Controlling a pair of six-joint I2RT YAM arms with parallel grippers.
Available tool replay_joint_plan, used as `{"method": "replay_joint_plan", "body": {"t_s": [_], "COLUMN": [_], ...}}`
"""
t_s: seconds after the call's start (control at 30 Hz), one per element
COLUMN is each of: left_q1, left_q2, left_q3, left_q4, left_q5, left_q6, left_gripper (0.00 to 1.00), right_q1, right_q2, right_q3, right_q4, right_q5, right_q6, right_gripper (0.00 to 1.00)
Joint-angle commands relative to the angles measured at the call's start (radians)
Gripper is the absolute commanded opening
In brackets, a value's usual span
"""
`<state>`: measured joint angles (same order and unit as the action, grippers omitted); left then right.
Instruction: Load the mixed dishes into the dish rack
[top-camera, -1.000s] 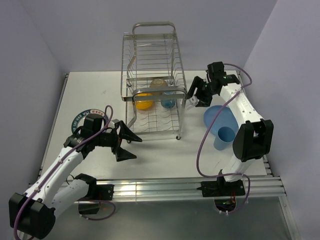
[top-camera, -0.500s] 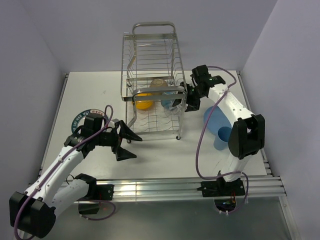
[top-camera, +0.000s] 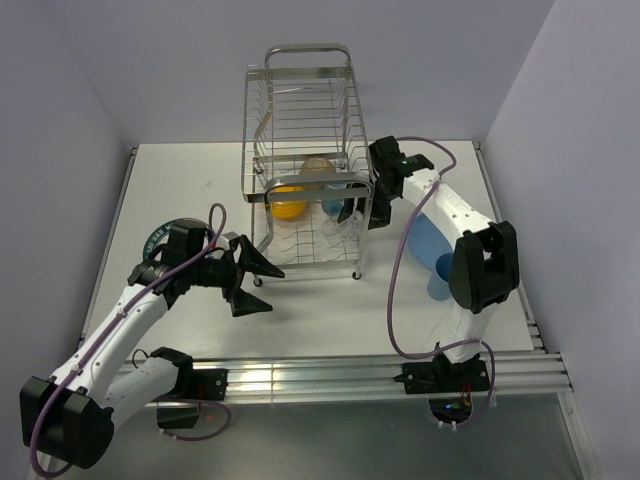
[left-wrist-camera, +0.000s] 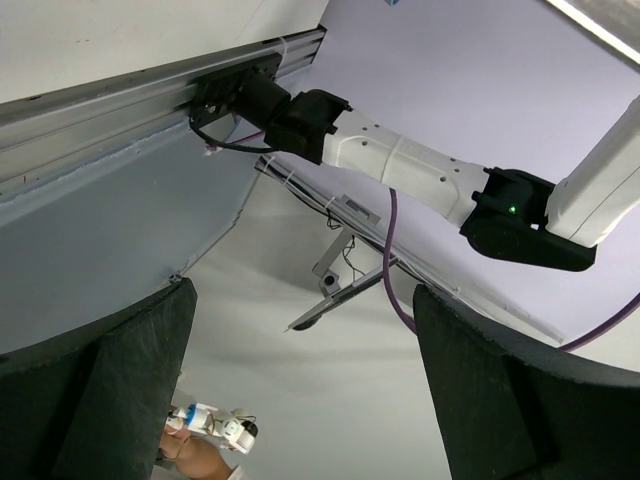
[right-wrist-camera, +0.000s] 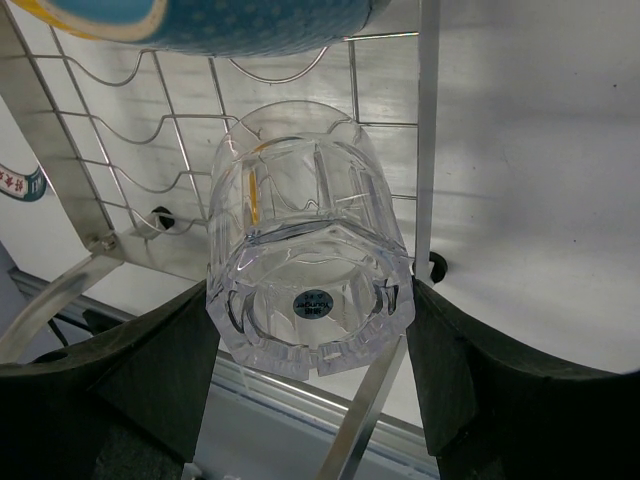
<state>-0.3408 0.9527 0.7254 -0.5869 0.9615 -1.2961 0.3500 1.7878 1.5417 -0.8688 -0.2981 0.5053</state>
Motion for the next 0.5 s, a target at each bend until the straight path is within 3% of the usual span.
{"method": "replay_joint_plan", "body": {"t_s": [0.0,0.17,0.33,0.37,0.47], "left_q1": [0.006,0.014,0.017,0.017,0.017], "left_q2": [-0.023,-0.023,-0.012,-0.009,0.001], "left_q3": [0.002,-0.004,-0.007,-0.006,-0.007], "left_q4": [0.033,0.041,0.061,0.064,0.076], "left_q5": [0.006,0.006,0.011,0.011,0.011], "left_q6": [-0.002,-0.008,-0.011,-0.011,-0.015], "left_gripper": [0.96,0.96,0.97,0.97,0.97], "right_q1": [0.020,0.029,0.027,0.027,0.026], "right_q2": [0.019,0.024,0.002,-0.001,-0.001], "right_q3": [0.052,0.072,0.064,0.061,0.055], "right_q4": [-0.002,-0.010,-0.007,-0.001,0.002], "right_q5": [0.020,0.017,0.007,0.001,-0.018], "right_q6": [-0.016,-0.014,-0.010,-0.011,-0.017], "right_gripper": [0.33,0.67,0.85,0.98,1.00]}}
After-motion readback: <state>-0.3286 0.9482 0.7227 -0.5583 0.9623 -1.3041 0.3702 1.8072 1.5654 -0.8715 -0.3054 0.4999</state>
